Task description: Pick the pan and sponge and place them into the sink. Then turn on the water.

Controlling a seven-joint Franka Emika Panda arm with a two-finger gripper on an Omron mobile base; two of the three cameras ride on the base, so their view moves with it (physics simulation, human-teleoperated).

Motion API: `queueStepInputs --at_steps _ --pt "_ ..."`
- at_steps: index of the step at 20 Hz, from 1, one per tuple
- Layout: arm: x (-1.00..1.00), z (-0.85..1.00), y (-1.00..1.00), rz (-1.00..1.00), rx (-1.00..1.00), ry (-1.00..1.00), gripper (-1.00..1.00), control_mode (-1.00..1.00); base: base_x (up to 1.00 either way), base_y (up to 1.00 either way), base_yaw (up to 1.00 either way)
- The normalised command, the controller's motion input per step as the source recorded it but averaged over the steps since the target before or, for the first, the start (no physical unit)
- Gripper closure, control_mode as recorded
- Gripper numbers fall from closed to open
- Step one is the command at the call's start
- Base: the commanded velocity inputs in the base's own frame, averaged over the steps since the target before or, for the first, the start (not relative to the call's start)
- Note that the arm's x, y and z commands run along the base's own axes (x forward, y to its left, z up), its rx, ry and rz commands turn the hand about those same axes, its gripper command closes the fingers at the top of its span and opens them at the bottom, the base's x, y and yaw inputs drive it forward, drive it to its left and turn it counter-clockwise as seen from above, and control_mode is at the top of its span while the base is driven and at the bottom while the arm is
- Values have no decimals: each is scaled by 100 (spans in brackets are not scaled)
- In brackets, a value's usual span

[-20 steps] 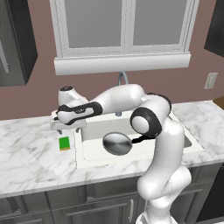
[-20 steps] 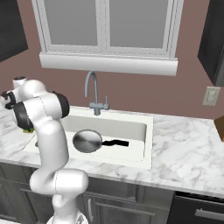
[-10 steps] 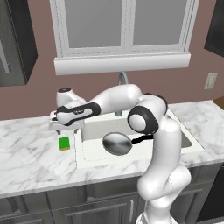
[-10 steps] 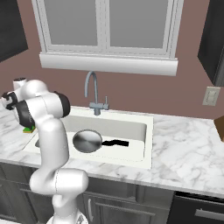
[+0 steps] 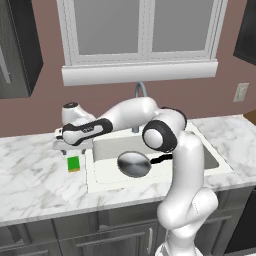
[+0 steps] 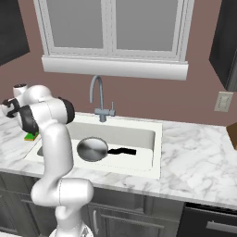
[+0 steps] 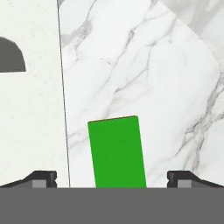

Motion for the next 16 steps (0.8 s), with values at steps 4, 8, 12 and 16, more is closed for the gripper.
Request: queueStepInputs --at_steps 4,8,12,16 --pt "4 -6 7 -2 0 0 -100 -100 0 0 0" --pt "1 -7 0 0 0 2 -100 -100 0 0 0" --pt "0 -7 0 0 0 4 -100 -100 0 0 0" --pt "0 -8 0 0 0 4 -100 -100 0 0 0"
